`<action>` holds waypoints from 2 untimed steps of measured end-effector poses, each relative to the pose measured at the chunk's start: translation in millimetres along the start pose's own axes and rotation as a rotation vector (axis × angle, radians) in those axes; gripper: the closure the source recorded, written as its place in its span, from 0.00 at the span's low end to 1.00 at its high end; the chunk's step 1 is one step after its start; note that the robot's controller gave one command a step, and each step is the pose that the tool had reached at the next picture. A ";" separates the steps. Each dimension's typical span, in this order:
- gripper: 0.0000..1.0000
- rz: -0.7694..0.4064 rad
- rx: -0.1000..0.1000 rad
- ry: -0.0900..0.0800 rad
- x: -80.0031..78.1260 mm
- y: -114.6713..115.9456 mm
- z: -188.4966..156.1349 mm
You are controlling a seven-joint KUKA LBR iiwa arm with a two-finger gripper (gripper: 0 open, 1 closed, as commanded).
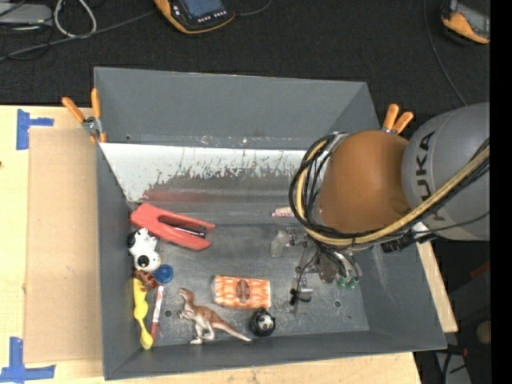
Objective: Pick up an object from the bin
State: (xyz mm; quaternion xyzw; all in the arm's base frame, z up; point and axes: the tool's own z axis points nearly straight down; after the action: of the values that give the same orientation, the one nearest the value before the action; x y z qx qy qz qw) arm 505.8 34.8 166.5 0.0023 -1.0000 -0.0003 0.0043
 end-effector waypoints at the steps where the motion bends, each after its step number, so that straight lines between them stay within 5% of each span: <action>1: 0.00 0.001 0.000 -0.007 -1.7 -0.2 -2.8; 2: 0.00 -0.058 -0.001 -0.009 -13.4 38.9 84.6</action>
Offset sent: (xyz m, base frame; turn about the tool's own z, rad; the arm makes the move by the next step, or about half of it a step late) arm 0.0122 0.0433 -0.0965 -0.0608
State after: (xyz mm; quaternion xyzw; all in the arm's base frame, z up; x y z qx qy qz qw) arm 518.3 73.8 81.8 0.0313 -0.9995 -0.0009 -0.0001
